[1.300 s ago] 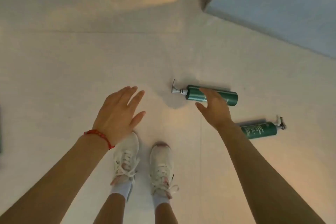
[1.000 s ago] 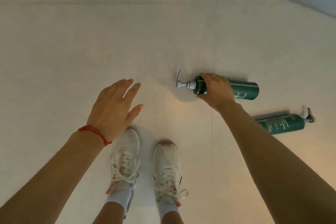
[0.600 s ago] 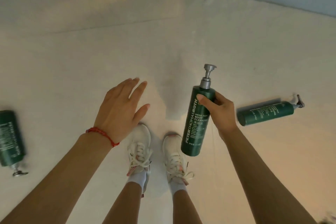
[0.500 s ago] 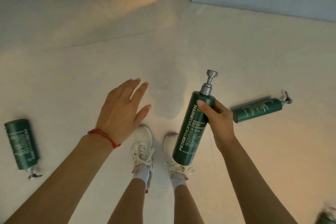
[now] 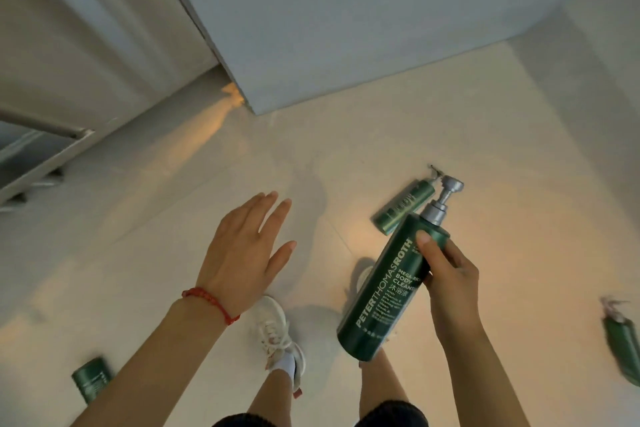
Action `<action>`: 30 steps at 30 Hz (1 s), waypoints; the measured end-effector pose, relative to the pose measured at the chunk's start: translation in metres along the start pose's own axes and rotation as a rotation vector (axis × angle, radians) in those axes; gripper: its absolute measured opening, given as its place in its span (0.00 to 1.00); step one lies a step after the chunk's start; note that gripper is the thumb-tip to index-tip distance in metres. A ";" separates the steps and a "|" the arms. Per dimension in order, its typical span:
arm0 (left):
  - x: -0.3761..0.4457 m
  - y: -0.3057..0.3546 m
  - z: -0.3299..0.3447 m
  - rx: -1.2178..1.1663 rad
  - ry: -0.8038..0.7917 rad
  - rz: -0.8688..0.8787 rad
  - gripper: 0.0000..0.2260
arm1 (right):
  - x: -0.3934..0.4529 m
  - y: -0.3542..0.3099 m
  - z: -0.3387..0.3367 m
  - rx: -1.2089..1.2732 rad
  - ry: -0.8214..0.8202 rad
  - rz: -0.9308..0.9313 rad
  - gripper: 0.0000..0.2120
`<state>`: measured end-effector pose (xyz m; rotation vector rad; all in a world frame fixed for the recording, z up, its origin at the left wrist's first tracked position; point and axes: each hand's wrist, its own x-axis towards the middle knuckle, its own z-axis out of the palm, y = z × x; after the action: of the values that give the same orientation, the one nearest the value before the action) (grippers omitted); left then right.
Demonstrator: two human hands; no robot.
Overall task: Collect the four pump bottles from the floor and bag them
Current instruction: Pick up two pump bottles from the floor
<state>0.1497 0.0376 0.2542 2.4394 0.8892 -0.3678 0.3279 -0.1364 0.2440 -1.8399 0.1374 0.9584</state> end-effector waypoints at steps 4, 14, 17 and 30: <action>0.027 0.049 -0.008 0.066 -0.009 0.083 0.24 | 0.009 -0.014 -0.067 0.062 0.094 0.000 0.20; 0.121 0.195 0.023 0.058 -0.095 0.165 0.34 | 0.073 -0.027 -0.214 0.122 0.115 0.030 0.16; 0.161 0.223 0.054 0.002 -0.107 0.173 0.26 | 0.104 -0.018 -0.247 0.134 0.115 0.027 0.07; 0.321 0.213 0.269 -0.197 -0.373 -0.061 0.23 | 0.243 0.145 -0.284 0.239 0.255 0.137 0.04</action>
<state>0.5098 -0.0830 -0.0219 2.0755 0.7948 -0.6965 0.5772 -0.3623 0.0257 -1.7391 0.5188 0.7596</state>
